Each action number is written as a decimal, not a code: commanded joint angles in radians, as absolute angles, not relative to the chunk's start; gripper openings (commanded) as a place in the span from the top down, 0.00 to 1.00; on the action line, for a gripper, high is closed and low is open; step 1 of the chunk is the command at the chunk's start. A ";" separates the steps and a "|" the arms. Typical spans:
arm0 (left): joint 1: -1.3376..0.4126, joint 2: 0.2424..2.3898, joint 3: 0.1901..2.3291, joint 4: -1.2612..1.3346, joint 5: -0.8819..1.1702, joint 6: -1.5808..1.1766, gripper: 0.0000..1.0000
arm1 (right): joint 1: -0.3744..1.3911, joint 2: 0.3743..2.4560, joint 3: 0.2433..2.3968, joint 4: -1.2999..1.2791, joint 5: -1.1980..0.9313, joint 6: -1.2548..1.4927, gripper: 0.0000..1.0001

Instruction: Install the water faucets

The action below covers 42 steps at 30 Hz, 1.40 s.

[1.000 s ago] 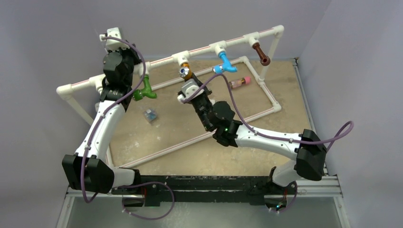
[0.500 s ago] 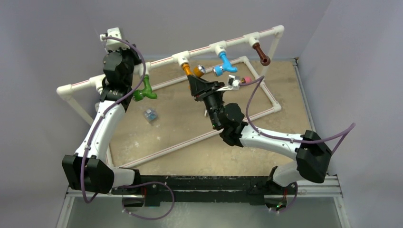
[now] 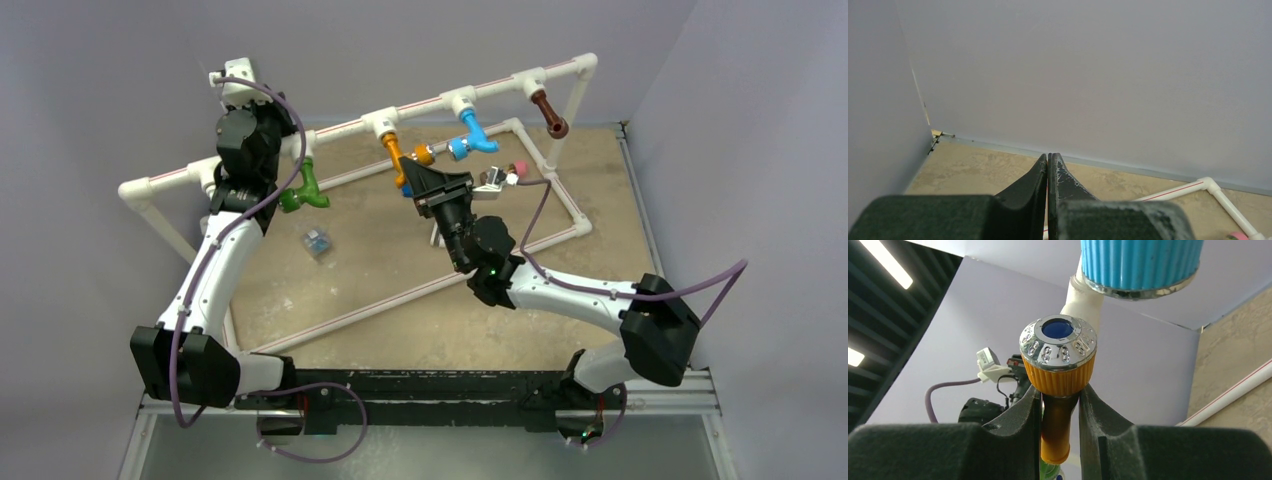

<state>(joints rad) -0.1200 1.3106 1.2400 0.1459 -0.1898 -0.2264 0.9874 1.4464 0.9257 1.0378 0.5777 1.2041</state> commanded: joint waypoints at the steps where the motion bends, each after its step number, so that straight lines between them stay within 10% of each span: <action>1: -0.123 1.375 1.164 -0.094 -0.146 -0.229 1.00 | 1.008 1.409 0.919 1.126 0.449 1.307 0.65; 4: -0.123 1.376 1.164 -0.094 -0.146 -0.229 1.00 | 1.008 1.386 0.908 1.098 0.435 1.280 0.43; 13: -0.123 1.376 1.164 -0.094 -0.147 -0.229 1.00 | 1.005 1.278 0.854 0.981 0.392 1.107 0.19; 42: -0.123 1.383 1.164 -0.095 -0.147 -0.229 1.00 | 1.009 1.087 1.123 0.407 0.163 -0.473 0.19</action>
<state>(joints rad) -0.1207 1.3117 1.2400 0.1436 -0.1860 -0.2268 1.0065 1.1069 1.0801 0.4667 0.2852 -0.1081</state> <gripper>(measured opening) 0.002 0.811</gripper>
